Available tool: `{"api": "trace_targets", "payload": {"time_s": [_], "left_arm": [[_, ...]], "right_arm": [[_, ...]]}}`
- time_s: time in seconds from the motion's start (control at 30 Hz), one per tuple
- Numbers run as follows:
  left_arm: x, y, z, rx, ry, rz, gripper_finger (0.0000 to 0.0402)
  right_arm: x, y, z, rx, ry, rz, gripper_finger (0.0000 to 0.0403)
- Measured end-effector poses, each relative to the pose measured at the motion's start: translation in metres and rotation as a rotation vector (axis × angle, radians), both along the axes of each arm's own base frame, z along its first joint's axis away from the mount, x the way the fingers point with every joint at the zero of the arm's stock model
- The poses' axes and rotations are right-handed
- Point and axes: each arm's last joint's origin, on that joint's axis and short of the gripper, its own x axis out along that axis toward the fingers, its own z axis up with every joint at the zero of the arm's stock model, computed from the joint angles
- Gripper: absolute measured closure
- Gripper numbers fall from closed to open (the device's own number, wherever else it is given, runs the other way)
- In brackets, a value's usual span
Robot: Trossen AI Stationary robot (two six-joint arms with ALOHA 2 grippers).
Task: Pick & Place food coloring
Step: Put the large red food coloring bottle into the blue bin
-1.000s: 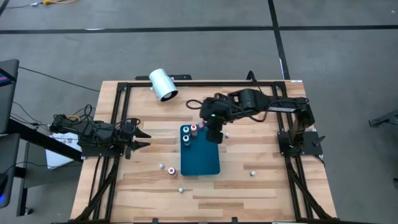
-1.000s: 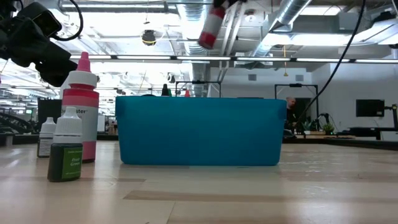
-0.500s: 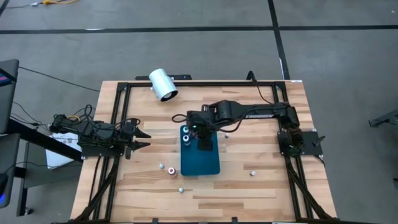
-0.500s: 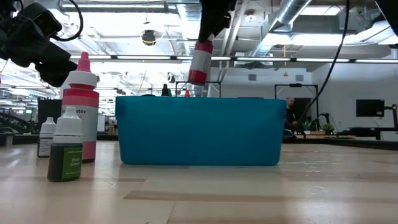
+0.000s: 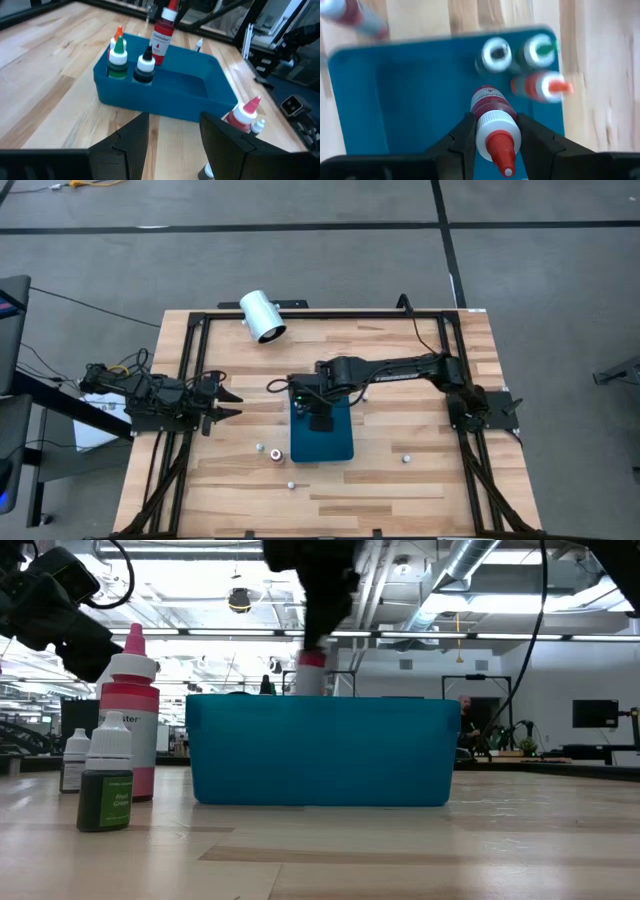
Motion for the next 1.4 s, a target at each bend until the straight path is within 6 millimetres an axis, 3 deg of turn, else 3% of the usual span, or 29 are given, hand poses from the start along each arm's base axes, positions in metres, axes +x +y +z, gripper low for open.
{"api": "trace_targets", "payload": {"time_s": [0.67,1.0,1.4], "left_arm": [[0.000,0.000,0.000,0.000,0.005,0.000,0.0235],[0.000,0.000,0.000,0.001,0.005,-0.001,0.0235],[0.000,0.000,-0.001,0.001,0.006,-0.004,0.0235]], "right_arm": [[0.004,-0.012,-0.003,-0.010,-0.023,-0.033,0.0289],[0.017,-0.010,-0.046,-0.026,0.090,-0.002,0.0287],[0.020,-0.017,-0.050,-0.029,0.088,-0.013,0.0286]]}}
